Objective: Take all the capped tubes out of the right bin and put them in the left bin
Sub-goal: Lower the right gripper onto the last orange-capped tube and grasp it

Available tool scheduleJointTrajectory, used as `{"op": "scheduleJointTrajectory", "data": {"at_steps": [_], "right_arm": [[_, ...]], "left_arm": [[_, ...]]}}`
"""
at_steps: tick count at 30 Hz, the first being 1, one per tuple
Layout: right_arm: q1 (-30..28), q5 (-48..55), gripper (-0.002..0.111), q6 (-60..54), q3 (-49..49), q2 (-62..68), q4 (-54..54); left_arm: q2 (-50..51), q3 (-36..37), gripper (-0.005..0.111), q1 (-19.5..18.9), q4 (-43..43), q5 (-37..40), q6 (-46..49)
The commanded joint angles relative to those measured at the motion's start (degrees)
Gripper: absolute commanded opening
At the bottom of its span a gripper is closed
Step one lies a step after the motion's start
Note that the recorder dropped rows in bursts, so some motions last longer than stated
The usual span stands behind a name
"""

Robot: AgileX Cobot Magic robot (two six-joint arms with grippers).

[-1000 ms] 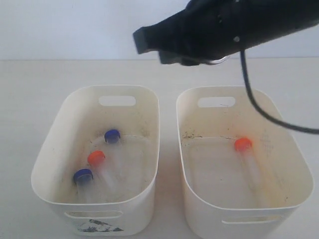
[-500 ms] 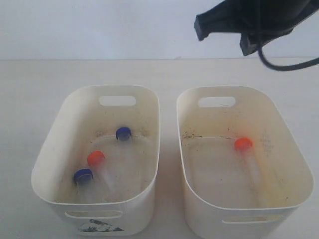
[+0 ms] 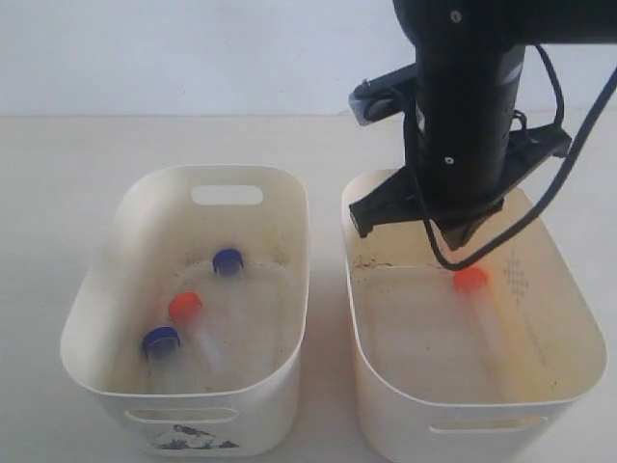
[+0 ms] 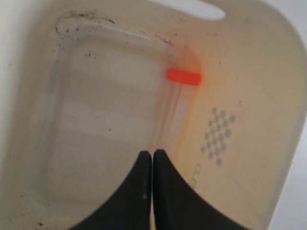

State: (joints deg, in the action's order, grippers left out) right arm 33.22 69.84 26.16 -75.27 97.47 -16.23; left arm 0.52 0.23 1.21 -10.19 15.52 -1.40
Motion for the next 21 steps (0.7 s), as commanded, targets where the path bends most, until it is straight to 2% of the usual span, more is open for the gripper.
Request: {"op": "scheduleJointTrajectory", "data": {"at_steps": [1, 10, 21], "right_arm": [[-0.1, 0.1, 0.000, 1.4, 2.5, 0.8, -2.4], [-0.1, 0.1, 0.000, 5.8, 6.6, 4.8, -4.9], [-0.1, 0.1, 0.000, 6.8, 6.6, 11.5, -4.9]], "left_arm": [[-0.1, -0.2, 0.004, -0.1, 0.1, -0.5, -0.7], [-0.1, -0.2, 0.004, -0.1, 0.1, -0.5, -0.7], [-0.1, -0.2, 0.004, -0.1, 0.1, -0.5, -0.7]]}}
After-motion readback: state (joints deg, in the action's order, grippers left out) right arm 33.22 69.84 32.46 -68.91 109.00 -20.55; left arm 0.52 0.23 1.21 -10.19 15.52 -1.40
